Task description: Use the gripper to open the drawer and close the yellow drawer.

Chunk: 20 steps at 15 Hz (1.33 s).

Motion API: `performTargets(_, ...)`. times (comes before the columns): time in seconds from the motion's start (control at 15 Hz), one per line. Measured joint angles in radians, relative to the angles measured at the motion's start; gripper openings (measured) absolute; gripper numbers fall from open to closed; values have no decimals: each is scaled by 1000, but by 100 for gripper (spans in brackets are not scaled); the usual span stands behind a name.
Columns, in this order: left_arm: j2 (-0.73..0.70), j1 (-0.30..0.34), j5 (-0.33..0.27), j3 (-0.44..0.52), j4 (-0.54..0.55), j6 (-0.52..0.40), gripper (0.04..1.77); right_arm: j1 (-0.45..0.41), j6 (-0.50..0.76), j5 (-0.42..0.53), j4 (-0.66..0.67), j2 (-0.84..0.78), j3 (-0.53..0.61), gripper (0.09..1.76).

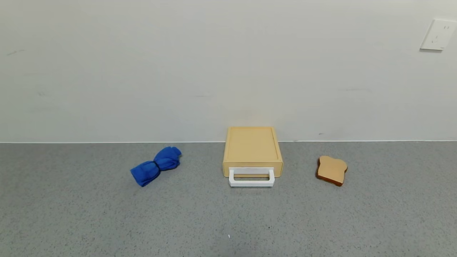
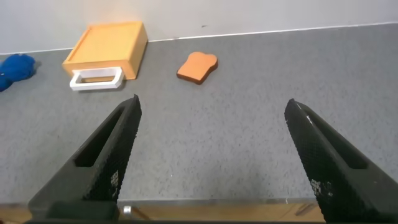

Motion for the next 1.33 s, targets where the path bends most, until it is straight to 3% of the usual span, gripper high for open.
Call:
performTargets(0.27,0,0,0,0,0,0,172,17,-16,26,-33,-165,126,170)
performTargets(0.8,0,0,0,0,0,0,172,16,-78,23,-374,-299,543,170)
performTargets(1.33,0,0,0,0,0,0,172,16,-106,-39,-519,-303,702,170)
